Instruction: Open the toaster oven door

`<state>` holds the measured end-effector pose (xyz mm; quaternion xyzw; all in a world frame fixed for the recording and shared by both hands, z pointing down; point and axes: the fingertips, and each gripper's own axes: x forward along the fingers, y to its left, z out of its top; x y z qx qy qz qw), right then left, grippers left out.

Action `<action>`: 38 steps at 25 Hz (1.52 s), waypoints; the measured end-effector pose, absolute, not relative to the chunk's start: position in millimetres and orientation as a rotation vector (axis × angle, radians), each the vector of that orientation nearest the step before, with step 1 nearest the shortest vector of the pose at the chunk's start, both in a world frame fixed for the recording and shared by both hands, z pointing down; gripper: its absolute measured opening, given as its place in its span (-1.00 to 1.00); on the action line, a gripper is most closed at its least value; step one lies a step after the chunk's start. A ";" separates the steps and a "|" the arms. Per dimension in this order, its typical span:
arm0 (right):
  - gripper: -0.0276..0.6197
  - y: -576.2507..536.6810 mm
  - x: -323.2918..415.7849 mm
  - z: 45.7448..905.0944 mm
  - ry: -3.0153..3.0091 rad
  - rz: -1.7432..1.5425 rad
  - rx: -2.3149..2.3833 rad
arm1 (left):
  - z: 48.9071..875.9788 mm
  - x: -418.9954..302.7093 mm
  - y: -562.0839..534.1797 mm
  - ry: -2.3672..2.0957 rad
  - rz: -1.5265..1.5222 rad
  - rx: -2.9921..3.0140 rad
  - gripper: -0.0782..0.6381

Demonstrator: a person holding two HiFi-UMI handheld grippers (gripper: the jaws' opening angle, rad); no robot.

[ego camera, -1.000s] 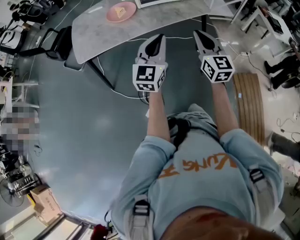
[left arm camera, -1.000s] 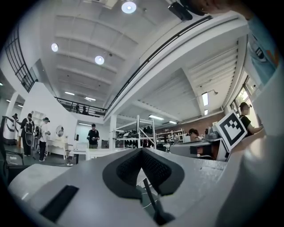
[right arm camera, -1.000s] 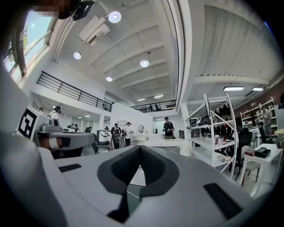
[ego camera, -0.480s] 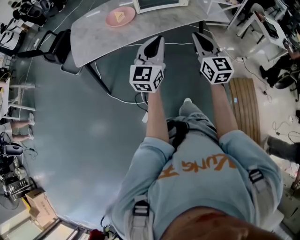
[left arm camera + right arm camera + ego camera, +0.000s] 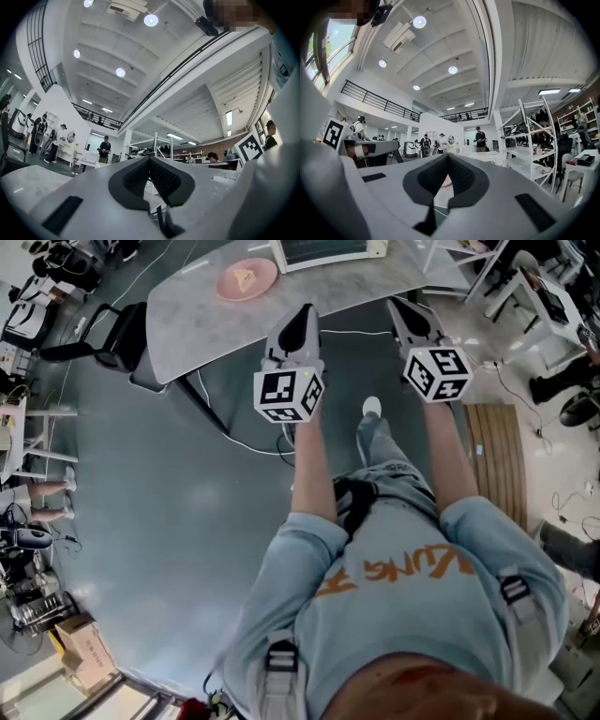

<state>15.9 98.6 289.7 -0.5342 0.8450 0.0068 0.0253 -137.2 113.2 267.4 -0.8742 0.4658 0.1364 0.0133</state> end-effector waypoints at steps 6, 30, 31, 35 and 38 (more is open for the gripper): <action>-0.92 31.0 28.8 300.9 2.598 -0.035 -1.617 | 276.8 -124.0 46.4 1.477 0.372 -2.719 -0.78; -0.92 -294.2 120.2 343.4 2.715 -0.255 -1.387 | 318.9 -42.6 -271.3 1.614 0.074 -2.732 -0.78; -0.92 -298.9 117.0 344.2 2.730 -0.255 -1.366 | 319.8 -45.5 -275.5 1.618 0.065 -2.726 -0.78; -0.92 -303.5 99.6 337.1 2.855 -0.203 -1.226 | 317.6 -57.5 -286.1 1.608 0.035 -2.696 -0.78; -0.92 -309.7 90.9 327.4 2.971 -0.088 -1.130 | 315.5 -59.9 -297.9 1.576 -0.023 -2.681 -0.78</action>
